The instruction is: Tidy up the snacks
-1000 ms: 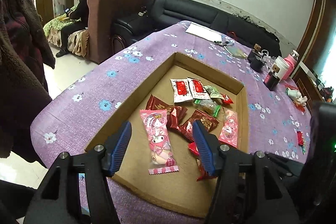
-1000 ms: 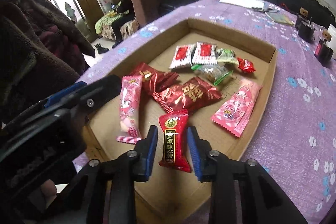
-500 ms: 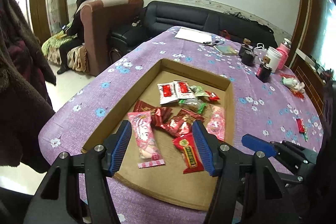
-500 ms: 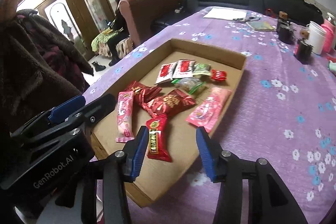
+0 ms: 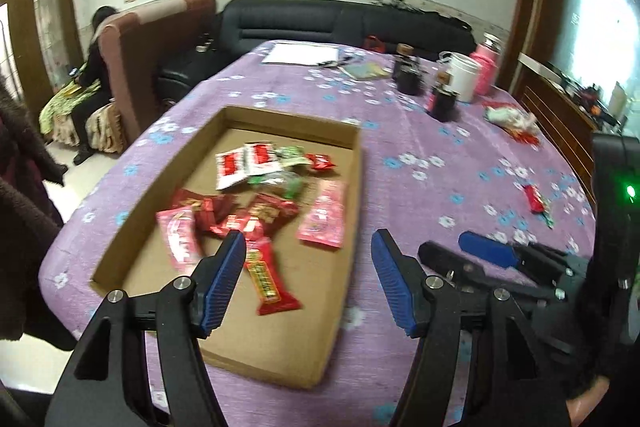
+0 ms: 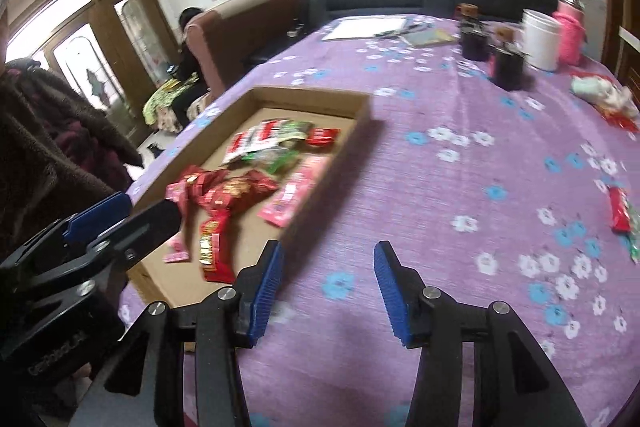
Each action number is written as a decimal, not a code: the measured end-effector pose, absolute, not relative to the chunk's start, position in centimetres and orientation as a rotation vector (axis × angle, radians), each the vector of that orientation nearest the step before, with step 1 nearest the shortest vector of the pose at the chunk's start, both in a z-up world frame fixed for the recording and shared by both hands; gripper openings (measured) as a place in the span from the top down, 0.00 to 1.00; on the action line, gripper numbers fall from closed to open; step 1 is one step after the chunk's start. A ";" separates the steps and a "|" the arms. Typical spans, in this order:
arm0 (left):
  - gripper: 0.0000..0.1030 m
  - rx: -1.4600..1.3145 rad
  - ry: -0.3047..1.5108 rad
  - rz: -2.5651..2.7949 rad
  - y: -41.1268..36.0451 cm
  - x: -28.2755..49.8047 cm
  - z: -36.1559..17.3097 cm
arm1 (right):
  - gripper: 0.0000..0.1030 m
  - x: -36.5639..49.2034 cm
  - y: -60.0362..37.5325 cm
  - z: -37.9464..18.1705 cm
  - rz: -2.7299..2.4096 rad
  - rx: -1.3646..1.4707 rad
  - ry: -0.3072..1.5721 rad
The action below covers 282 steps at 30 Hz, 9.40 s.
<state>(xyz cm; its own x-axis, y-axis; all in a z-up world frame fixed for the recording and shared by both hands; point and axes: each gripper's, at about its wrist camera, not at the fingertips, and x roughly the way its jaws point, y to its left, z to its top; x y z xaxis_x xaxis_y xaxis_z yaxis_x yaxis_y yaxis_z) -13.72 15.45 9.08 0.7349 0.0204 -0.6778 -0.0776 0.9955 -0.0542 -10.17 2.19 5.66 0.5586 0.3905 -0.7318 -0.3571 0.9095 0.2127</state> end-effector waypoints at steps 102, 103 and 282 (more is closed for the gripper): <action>0.84 0.079 0.919 -0.410 -0.2 -4.6 3.9 | 0.80 -5.8 -17.6 0.9 0.108 0.174 0.813; 0.84 0.063 0.907 -0.406 0.5 -5.1 4.3 | 0.80 -5.8 -17.6 0.9 0.104 0.173 0.814; 0.00 -0.296 0.671 0.505 27.1 -16.0 6.5 | 0.23 -15.3 12.9 6.3 0.444 -0.333 0.620</action>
